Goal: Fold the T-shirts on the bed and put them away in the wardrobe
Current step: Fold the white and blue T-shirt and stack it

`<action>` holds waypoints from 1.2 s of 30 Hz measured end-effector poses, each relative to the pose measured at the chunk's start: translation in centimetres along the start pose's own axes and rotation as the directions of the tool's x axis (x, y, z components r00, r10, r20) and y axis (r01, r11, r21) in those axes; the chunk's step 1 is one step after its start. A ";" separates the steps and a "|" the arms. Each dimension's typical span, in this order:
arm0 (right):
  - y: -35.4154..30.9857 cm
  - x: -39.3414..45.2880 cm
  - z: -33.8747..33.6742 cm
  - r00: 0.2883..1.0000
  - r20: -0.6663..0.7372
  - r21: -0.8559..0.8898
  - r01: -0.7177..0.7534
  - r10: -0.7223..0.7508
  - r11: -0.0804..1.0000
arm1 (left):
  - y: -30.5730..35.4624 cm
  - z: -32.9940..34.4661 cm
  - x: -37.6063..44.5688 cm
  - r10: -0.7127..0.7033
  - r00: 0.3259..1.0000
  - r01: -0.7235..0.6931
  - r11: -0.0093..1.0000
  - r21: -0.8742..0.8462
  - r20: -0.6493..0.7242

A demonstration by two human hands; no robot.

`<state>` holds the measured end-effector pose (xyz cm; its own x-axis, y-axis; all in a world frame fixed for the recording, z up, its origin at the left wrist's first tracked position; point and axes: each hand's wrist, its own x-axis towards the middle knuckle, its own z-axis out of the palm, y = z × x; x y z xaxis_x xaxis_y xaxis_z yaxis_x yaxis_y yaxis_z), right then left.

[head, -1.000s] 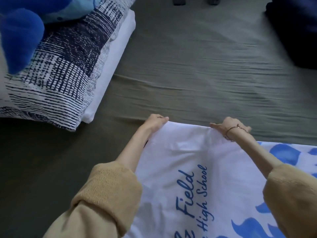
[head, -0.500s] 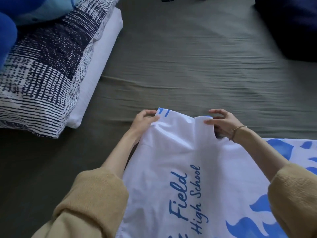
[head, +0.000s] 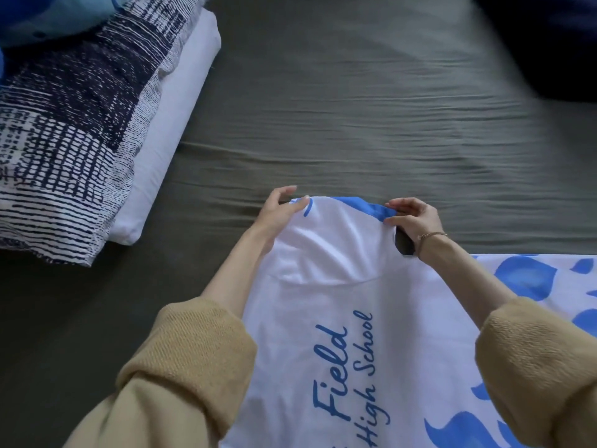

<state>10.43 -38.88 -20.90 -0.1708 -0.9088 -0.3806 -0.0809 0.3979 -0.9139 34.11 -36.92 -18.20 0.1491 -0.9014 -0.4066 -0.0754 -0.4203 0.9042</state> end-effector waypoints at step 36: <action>8.4 -7.8 -26.7 0.983 -0.134 -0.961 -0.098 -0.124 0.259 | -8.2 22.2 -11.0 0.647 0.758 -0.376 0.320 0.869 0.090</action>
<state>-15.14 -25.09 -21.80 -0.2895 -0.9261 -0.2419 -0.9477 0.3128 -0.0634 11.23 -25.82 -24.06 -0.0245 -0.9640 0.2649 -0.9374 0.1142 0.3289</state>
